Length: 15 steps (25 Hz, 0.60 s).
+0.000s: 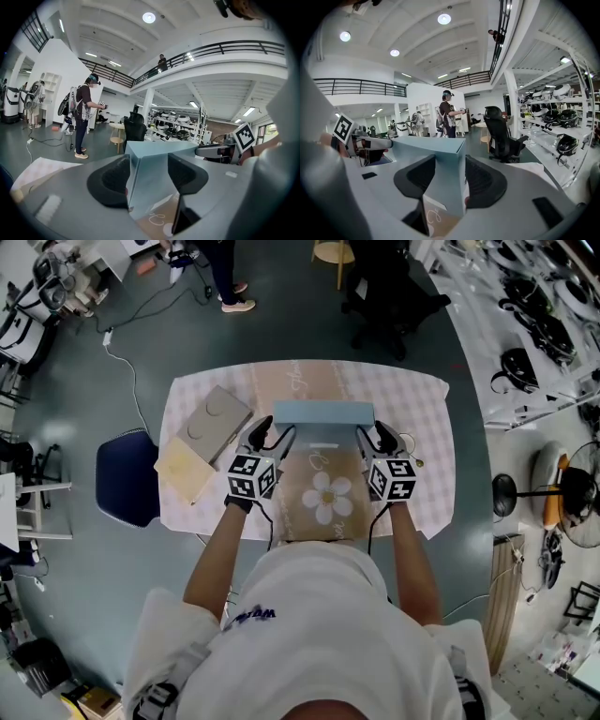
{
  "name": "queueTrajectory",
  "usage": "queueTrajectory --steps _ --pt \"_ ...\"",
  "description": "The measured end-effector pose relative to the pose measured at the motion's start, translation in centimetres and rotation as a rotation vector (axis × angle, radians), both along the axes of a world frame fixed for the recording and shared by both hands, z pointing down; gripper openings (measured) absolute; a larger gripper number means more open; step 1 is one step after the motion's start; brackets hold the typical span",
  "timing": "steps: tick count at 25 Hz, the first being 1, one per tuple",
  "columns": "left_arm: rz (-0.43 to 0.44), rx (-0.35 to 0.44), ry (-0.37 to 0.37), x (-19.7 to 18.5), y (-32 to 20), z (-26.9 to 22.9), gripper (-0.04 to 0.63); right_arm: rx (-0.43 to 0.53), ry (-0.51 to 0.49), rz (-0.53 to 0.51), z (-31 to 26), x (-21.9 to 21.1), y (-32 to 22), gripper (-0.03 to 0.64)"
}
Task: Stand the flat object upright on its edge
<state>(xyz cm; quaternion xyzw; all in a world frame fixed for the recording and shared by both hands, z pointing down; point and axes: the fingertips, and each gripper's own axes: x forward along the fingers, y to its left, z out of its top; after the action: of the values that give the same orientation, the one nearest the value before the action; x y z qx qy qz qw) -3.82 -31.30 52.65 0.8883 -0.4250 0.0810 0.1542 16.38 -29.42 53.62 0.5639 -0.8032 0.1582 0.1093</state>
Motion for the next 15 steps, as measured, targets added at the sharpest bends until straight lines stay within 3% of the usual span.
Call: queueTrajectory --steps 15 --pt "-0.004 0.011 -0.005 -0.6 0.05 -0.38 0.253 0.011 0.006 0.002 -0.66 0.17 0.45 0.206"
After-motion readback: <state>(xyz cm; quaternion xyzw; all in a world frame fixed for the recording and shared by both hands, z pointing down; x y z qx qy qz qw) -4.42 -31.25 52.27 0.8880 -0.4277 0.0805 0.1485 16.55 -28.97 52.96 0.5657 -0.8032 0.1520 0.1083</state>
